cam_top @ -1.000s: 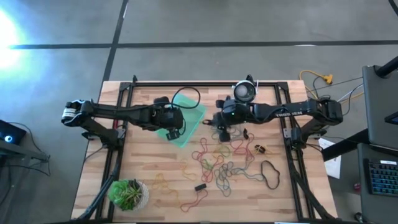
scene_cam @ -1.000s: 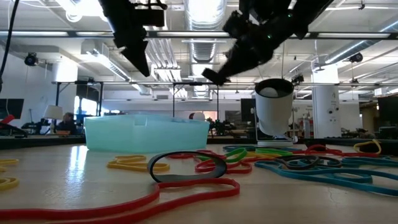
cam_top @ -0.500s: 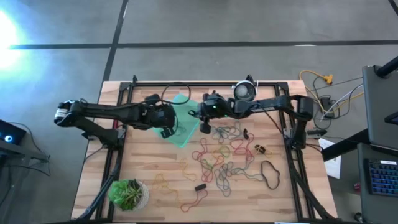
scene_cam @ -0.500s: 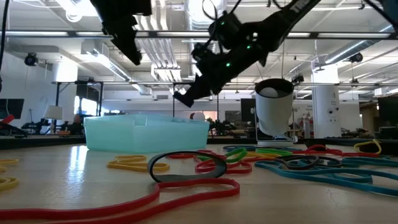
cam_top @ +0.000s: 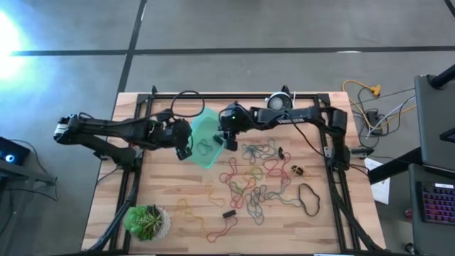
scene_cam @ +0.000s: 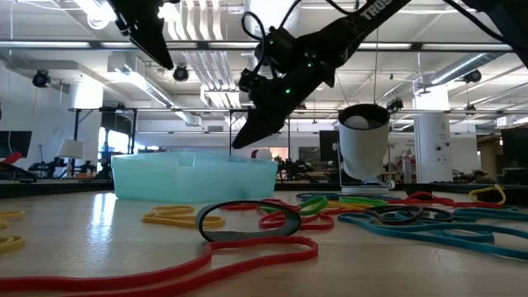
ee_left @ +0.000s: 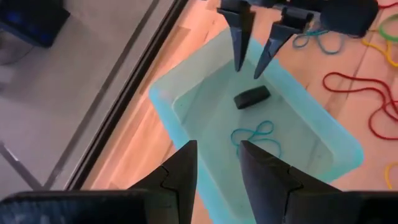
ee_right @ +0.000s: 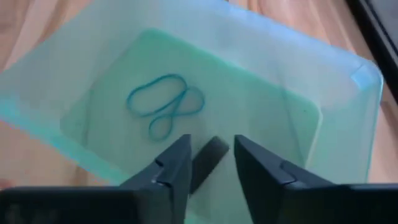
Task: Pick and place rubber bands into bin
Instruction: Put the black rubber band into the green bin
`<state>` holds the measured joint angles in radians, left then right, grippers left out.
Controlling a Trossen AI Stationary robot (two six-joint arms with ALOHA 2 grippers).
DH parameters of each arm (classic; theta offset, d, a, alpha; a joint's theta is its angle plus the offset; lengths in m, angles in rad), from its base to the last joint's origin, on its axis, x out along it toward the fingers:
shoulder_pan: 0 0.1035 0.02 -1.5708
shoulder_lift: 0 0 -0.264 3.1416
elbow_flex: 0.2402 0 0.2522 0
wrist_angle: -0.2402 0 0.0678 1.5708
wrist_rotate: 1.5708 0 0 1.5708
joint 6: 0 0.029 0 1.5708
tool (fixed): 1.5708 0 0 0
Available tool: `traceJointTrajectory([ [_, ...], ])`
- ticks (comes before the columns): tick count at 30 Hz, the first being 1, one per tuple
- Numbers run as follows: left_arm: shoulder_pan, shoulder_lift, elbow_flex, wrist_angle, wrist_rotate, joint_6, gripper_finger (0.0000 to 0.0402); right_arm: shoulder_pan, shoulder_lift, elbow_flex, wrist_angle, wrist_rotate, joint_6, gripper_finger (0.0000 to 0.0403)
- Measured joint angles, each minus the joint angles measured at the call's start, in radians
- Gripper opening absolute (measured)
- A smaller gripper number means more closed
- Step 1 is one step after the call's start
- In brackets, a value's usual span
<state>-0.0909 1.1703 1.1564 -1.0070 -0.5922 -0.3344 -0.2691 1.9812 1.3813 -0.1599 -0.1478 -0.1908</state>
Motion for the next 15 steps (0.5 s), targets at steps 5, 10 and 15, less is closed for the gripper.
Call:
traceJointTrajectory([
  [5,-0.016,0.036,-0.001,0.003,0.079,0.027,0.0105,0.021,-0.119,-0.007,-0.224,-0.094,-0.084,0.0168],
  [10,-0.024,0.073,-0.001,0.004,0.093,0.042,0.0105,0.085,-0.264,-0.057,-0.461,-0.108,-0.091,0.0177],
  [15,-0.029,0.097,-0.002,0.021,0.097,0.058,0.0105,0.160,-0.436,-0.173,-0.590,-0.102,-0.006,0.0170],
])
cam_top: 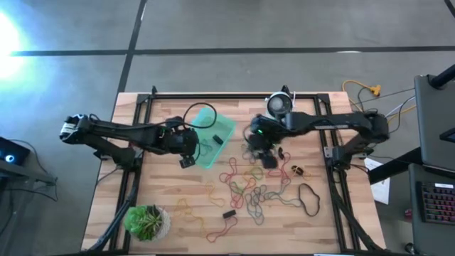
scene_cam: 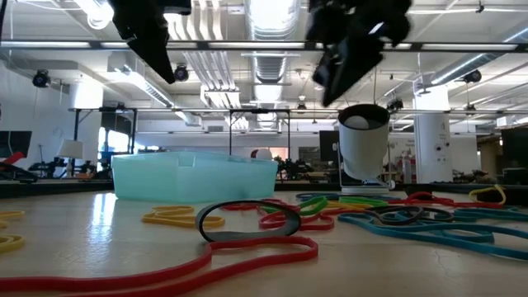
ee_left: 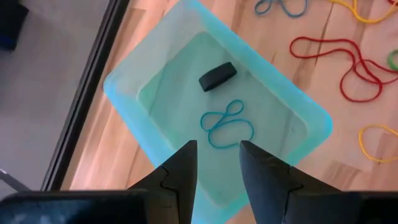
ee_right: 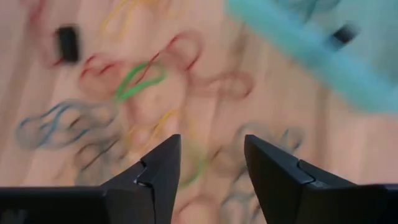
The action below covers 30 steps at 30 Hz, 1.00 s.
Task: Pick and place rubber bands into bin
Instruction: Put the black rubber band into the green bin
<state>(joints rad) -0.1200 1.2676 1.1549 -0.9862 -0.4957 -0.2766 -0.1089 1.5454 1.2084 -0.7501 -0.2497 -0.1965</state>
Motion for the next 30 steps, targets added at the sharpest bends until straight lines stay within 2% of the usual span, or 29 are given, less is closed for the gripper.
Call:
traceJointTrajectory([
  [4,-0.004,0.010,0.000,0.028,0.032,0.025,0.0105,0.066,-0.162,-0.155,-0.002,0.062,0.106,0.0161],
  [10,-0.011,0.027,0.001,0.072,0.079,0.058,0.0105,0.151,-0.399,-0.422,-0.006,0.226,0.267,0.0147],
  [14,-0.011,0.027,0.001,0.085,0.079,0.058,0.0105,0.168,-0.513,-0.519,0.032,0.398,0.337,0.0141],
  [18,-0.011,0.026,0.001,0.108,0.074,0.057,0.0105,0.168,-0.532,-0.509,0.077,0.518,0.395,0.0136],
  [24,-0.012,0.026,0.002,0.115,0.072,0.054,0.0105,0.141,-0.456,-0.578,0.099,0.553,0.484,0.0138],
  [30,-0.012,0.026,0.002,0.114,0.072,0.054,0.0105,0.086,-0.397,-0.603,0.106,0.620,0.583,0.0162],
])
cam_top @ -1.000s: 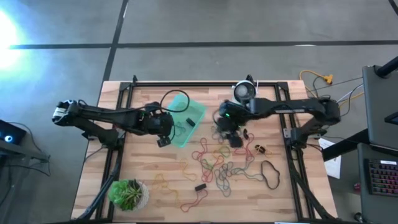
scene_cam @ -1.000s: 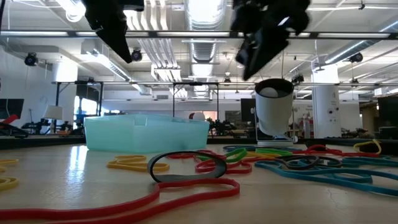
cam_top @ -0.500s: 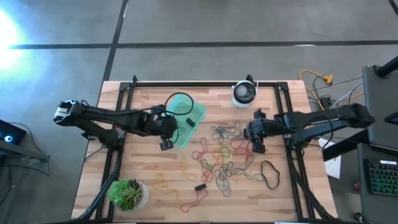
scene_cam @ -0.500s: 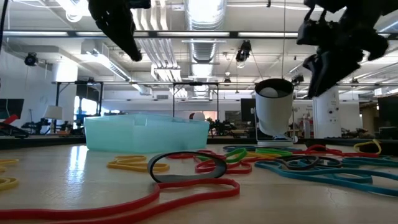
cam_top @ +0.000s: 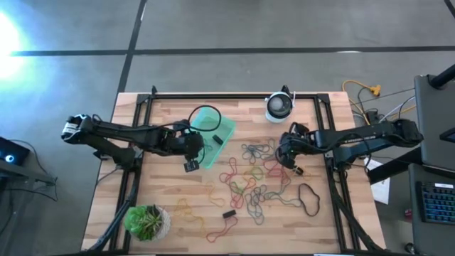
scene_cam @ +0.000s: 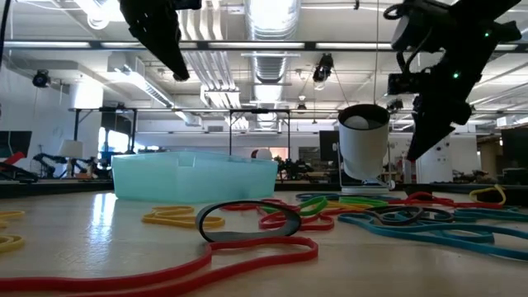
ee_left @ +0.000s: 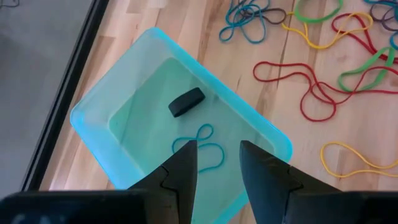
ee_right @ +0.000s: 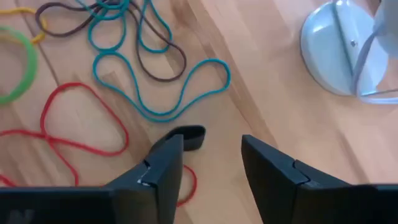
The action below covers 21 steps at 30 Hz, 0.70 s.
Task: Pick and place rubber bands into bin
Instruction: Put the black rubber band into the green bin
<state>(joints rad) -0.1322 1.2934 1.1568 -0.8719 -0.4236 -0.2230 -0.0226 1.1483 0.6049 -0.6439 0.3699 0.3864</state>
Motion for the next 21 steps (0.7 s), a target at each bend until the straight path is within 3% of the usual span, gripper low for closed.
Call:
traceJointTrajectory([
  [21,0.000,-0.002,0.000,0.000,0.000,0.003,0.0105,-0.011,0.057,-0.074,0.100,-0.109,0.076,0.0237],
])
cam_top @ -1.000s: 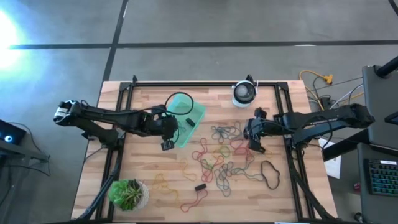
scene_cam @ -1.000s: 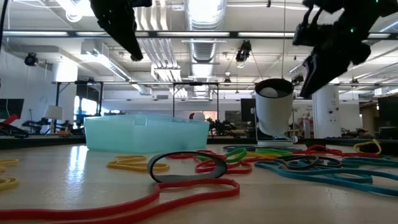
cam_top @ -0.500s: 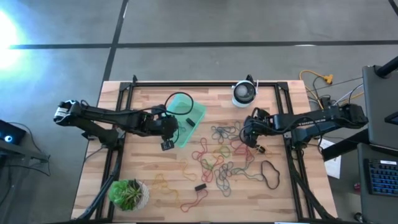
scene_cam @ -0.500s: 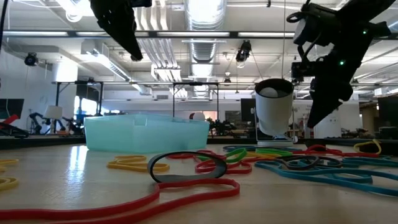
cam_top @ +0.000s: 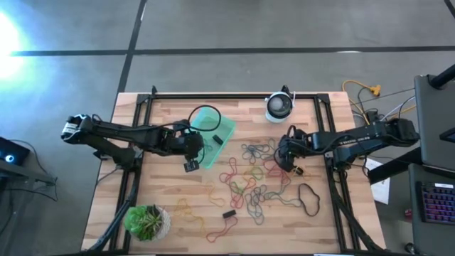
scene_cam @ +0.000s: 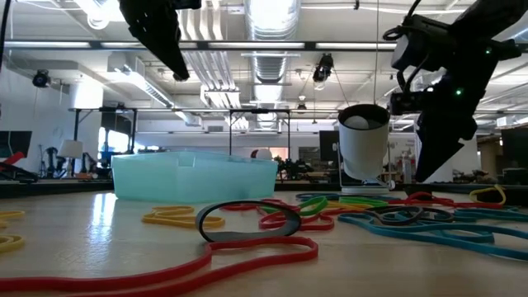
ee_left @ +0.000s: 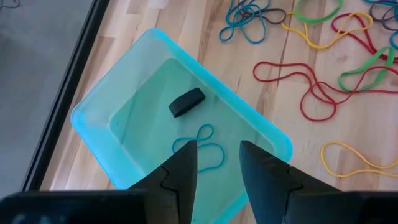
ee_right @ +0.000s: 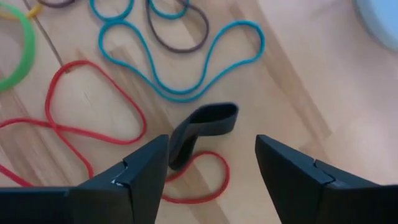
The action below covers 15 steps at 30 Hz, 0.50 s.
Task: Pick and place rubber bands into bin
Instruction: Put the black rubber band into the green bin
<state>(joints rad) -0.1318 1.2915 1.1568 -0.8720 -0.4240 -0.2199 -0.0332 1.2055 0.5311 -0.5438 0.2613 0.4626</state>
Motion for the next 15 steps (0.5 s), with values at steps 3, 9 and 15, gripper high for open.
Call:
traceJointTrajectory([
  [3,0.000,0.000,0.000,0.000,0.000,0.000,0.0105,0.000,0.007,-0.004,0.005,-0.006,0.003,0.0242],
  [9,0.001,0.000,0.000,0.000,0.000,0.000,0.0105,0.000,0.009,-0.022,0.044,-0.009,0.021,0.0244],
  [15,0.001,0.000,0.000,0.000,0.000,0.000,0.0105,0.000,0.009,-0.046,0.066,-0.011,0.046,0.0244],
])
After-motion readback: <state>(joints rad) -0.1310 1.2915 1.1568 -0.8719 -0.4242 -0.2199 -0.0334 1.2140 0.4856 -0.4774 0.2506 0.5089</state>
